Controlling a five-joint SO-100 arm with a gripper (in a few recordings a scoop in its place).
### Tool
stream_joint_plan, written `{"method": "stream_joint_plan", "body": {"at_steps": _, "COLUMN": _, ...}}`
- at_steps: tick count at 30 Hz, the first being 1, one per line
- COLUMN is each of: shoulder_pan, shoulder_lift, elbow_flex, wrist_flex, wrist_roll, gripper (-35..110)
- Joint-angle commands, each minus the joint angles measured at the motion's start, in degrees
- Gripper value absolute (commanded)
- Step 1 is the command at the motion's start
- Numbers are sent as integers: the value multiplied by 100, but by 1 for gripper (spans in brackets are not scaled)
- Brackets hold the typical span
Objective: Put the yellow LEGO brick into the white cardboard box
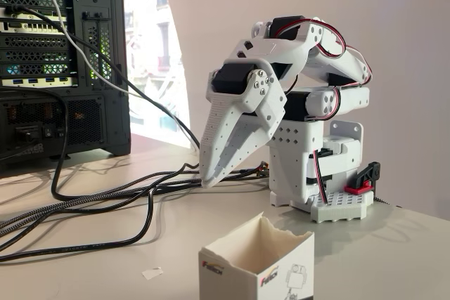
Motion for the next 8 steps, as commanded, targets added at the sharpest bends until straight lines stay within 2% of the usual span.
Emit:
{"method": "stream_joint_plan", "body": {"at_steps": 1, "shoulder_pan": 26, "shoulder_lift": 97, "elbow_flex": 9, "wrist_flex": 26, "wrist_roll": 0, "gripper": -9}}
{"method": "stream_joint_plan", "body": {"at_steps": 8, "shoulder_pan": -35, "shoulder_lift": 97, "elbow_flex": 9, "wrist_flex": 26, "wrist_roll": -70, "gripper": -9}}
